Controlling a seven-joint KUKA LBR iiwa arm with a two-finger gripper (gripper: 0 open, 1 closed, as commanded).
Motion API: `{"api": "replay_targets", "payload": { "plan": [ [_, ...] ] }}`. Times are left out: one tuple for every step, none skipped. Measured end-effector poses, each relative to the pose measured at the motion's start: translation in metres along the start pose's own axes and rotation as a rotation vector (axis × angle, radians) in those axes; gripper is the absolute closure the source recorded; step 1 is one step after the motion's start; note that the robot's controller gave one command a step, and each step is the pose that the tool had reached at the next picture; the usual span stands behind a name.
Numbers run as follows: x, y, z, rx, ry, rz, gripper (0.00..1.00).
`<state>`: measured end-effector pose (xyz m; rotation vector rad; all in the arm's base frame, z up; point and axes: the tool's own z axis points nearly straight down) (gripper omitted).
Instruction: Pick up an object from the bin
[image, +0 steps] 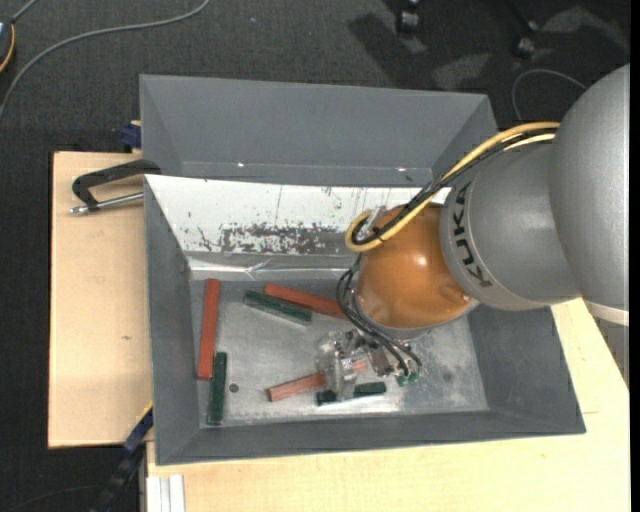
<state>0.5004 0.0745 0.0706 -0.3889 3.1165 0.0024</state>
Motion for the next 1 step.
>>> {"api": "replay_targets", "payload": {
  "plan": [
    [-0.0331, 0.0029, -0.1394, 0.002, -0.014, -0.013, 1.00]
  ]
}}
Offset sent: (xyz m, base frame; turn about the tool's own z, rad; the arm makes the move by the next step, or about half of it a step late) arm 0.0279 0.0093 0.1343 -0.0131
